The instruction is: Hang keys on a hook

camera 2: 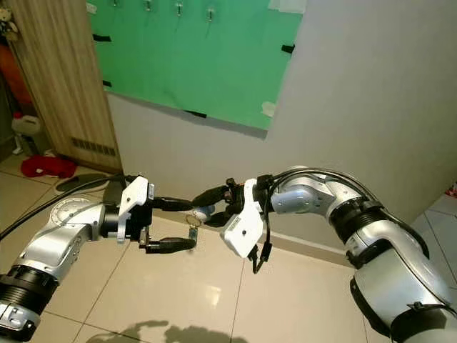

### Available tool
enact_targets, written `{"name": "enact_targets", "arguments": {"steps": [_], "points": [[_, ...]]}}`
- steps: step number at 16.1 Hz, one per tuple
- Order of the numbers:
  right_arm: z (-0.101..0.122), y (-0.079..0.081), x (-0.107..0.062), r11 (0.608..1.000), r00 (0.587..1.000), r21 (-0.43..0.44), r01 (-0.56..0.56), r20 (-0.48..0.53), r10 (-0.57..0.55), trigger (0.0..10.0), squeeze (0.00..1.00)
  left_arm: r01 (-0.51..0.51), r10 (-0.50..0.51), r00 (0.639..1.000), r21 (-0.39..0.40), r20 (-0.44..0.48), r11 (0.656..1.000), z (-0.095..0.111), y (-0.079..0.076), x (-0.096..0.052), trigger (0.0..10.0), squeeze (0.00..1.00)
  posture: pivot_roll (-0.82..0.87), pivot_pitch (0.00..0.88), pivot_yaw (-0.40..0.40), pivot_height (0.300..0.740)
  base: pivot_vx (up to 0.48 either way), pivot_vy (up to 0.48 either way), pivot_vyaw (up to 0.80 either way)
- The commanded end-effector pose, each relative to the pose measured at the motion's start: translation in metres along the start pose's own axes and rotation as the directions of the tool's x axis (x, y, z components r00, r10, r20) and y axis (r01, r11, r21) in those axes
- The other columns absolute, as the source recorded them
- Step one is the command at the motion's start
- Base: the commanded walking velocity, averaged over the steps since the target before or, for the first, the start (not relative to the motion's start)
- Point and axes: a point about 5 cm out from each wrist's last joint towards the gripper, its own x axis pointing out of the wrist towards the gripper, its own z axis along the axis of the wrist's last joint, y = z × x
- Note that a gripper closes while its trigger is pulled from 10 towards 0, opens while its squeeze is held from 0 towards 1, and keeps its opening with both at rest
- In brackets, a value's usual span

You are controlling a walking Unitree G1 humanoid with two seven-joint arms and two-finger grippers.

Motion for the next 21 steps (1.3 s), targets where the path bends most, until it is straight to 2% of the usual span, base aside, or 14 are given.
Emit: {"name": "enact_targets", "arguments": {"steps": [1, 2, 3, 4, 5, 21], "points": [[-0.002, 0.001, -0.0074, 1.0, 1.0, 0.012, 0.003, -0.017, -0.002, 0.0, 0.0, 0.002, -0.002, 1.0, 0.023, 0.028, 1.0, 0.0113, 0.0045, -0.001, 4.5, 0.0, 0.01, 0.0, -0.082, 0.736, 0.0, 0.0, 0.0], [-0.0019, 0.0017, -0.0075, 1.0, 1.0, 0.016, 0.003, -0.017, -0.002, 0.0, 0.0, 0.003, -0.004, 1.0, 0.022, 0.031, 1.0, 0.0117, 0.0044, -0.0012, 4.0, 0.0, 0.01, 0.0, -0.081, 0.736, 0.0, 0.0, 0.0], [-0.002, 0.0024, -0.0072, 1.0, 1.0, 0.023, 0.006, -0.018, -0.006, 0.0, 0.0, 0.009, -0.009, 1.0, 0.021, 0.028, 1.0, 0.0109, 0.0036, -0.0005, 2.7, 0.0, 0.01, 0.0, -0.082, 0.736, 0.0, 0.0, 0.0], [-0.0018, 0.0025, -0.007, 1.0, 1.0, 0.024, 0.008, -0.018, -0.007, 0.0, 0.0, 0.009, -0.01, 0.999, 0.02, 0.03, 1.0, 0.0105, 0.0034, 0.0004, 0.5, 0.0, 0.01, 0.0, -0.082, 0.736, 0.0, 0.0, 0.0], [-0.0016, 0.0025, -0.0068, 1.0, 1.0, 0.025, 0.009, -0.017, -0.009, 0.0, 0.0, 0.01, -0.01, 0.999, 0.017, 0.037, 1.0, 0.0107, 0.003, 0.0013, 0.0, 0.0, 0.01, 0.0, -0.081, 0.736, 0.0, 0.0, 0.0], [0.0005, 0.0038, -0.0064, 0.999, 1.0, 0.05, 0.01, -0.006, -0.01, 0.0, 0.0, 0.032, -0.031, 0.997, -0.015, 0.073, 0.999, 0.0128, 0.0019, 0.0042, 0.0, 0.0, 0.0, 0.0, -0.077, 0.736, 0.0, 0.0, 0.0]]}}
